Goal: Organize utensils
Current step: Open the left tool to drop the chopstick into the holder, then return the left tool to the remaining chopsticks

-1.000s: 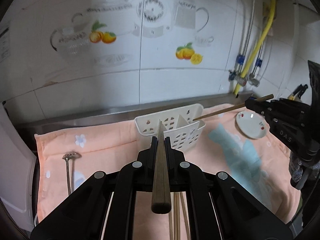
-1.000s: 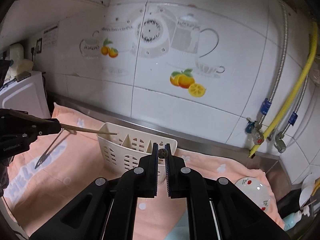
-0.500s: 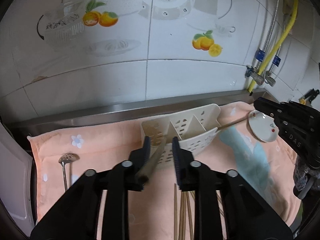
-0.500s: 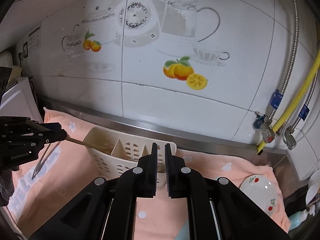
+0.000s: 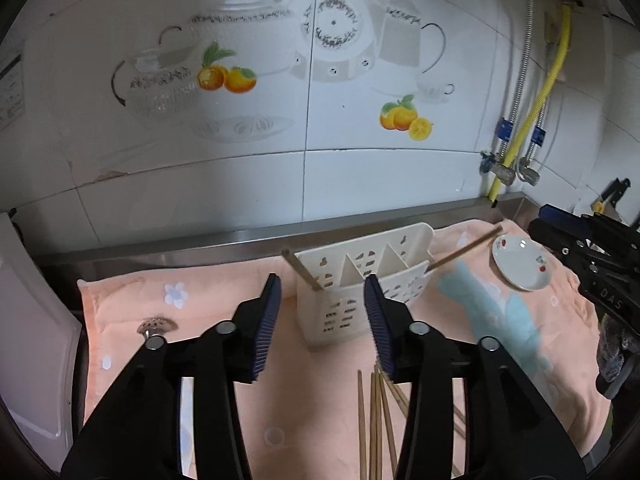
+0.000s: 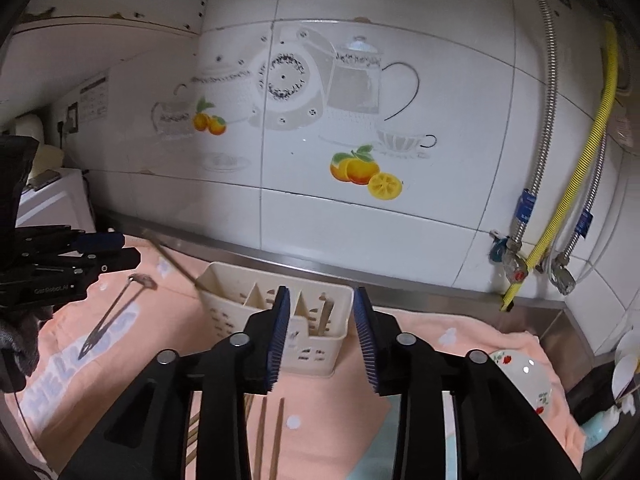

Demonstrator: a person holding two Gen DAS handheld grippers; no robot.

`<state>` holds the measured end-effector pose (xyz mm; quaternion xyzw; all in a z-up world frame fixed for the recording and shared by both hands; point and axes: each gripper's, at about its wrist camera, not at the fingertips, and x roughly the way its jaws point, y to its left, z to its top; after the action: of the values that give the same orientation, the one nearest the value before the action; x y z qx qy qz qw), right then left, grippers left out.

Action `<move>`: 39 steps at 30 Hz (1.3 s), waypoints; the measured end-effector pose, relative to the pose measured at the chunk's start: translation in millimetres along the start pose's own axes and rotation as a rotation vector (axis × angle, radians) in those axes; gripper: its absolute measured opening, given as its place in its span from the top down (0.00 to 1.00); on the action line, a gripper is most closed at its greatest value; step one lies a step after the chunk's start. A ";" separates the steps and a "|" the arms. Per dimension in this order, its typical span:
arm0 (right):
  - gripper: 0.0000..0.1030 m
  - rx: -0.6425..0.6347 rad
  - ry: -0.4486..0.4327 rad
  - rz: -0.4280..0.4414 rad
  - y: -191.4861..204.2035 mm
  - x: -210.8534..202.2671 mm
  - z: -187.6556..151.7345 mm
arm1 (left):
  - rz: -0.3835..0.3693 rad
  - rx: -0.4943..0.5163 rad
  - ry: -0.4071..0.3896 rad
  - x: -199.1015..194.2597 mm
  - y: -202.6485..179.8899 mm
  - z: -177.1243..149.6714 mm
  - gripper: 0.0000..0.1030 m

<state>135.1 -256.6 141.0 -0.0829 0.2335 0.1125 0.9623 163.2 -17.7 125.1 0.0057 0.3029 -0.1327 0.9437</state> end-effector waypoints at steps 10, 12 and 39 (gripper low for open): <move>0.66 0.033 0.004 0.027 12.5 -33.5 -61.5 | 0.035 0.052 -0.017 -26.6 -11.9 -57.1 0.48; 0.66 0.043 0.015 0.028 13.6 -34.9 -73.6 | 0.039 0.059 -0.005 -27.3 -14.4 -73.1 0.48; 0.66 0.128 0.232 0.020 36.6 -17.8 -210.7 | -0.044 0.098 0.257 12.6 -37.6 -216.8 0.49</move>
<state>19.6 -269.3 -39.4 -0.0316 0.3506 0.0967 0.9310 39.9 -37.4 -56.4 0.0621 0.4147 -0.1663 0.8925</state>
